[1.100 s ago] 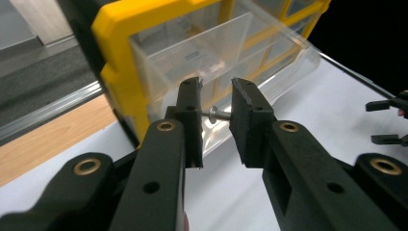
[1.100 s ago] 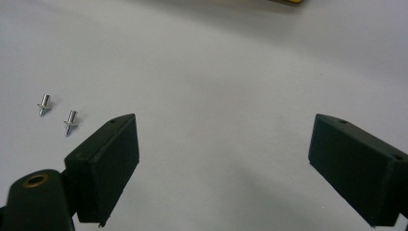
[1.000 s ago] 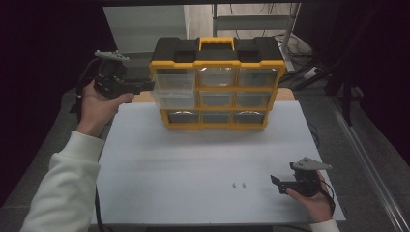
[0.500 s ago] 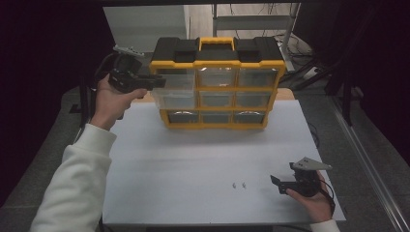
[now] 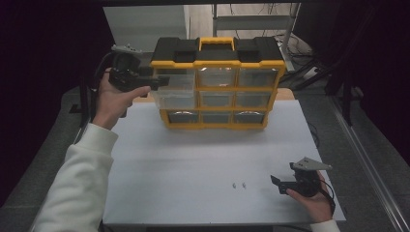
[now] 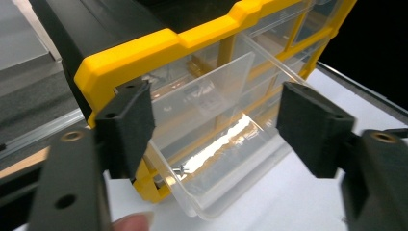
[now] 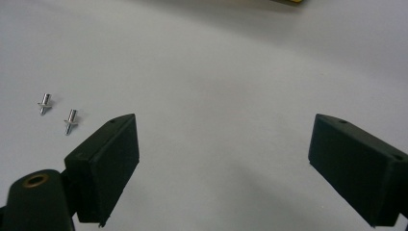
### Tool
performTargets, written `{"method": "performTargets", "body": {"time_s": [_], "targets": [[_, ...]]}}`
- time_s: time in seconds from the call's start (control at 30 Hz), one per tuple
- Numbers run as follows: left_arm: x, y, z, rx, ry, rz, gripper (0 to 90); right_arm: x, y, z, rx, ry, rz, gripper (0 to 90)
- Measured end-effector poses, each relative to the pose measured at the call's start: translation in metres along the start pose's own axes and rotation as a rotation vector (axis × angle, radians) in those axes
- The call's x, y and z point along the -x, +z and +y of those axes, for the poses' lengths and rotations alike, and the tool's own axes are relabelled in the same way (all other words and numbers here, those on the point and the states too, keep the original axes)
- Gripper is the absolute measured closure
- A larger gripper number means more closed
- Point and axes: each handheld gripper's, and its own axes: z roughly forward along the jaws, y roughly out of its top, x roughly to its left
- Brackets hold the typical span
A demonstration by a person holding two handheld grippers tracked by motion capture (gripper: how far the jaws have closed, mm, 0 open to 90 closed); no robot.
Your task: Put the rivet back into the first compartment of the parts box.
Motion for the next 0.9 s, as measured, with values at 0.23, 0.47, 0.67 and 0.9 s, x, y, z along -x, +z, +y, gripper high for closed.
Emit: {"method": "performTargets", "body": {"time_s": [0.23, 0.47, 0.67, 0.9], "targets": [[-0.001, -0.006, -0.010, 0.002, 0.003, -0.008, 23.0, 0.000, 0.000, 0.000, 0.000, -0.001, 0.001, 11.1], [-0.010, -0.014, -0.027, 0.005, -0.018, -0.007, 22.4, 0.000, 0.000, 0.000, 0.001, 0.001, 0.000, 11.1], [-0.015, -0.020, -0.041, 0.001, -0.036, -0.006, 22.5, 0.000, 0.000, 0.000, 0.001, 0.001, -0.002, 11.1], [-0.017, -0.022, -0.062, -0.008, -0.032, -0.004, 22.4, -0.001, 0.000, 0.000, 0.001, -0.001, -0.002, 11.0]]}}
